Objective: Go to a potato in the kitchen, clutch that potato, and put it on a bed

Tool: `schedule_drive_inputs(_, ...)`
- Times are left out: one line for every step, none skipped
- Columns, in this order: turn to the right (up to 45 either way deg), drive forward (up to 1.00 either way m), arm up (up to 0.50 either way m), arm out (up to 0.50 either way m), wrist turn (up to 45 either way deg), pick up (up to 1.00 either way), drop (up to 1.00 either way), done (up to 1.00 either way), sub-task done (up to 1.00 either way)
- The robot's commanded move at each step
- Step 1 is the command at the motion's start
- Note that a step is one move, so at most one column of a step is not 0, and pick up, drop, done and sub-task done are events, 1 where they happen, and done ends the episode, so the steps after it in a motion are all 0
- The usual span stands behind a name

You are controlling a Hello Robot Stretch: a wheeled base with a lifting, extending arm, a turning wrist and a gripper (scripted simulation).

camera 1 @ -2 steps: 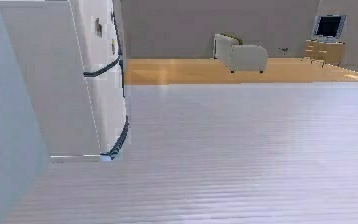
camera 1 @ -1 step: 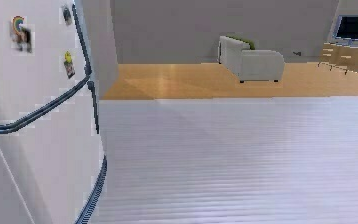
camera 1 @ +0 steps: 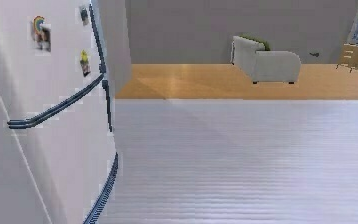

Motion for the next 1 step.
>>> schedule_drive_inputs(0.0, 0.7, 0.0, 0.0, 0.0, 0.0, 0.0, 0.0, 0.0)
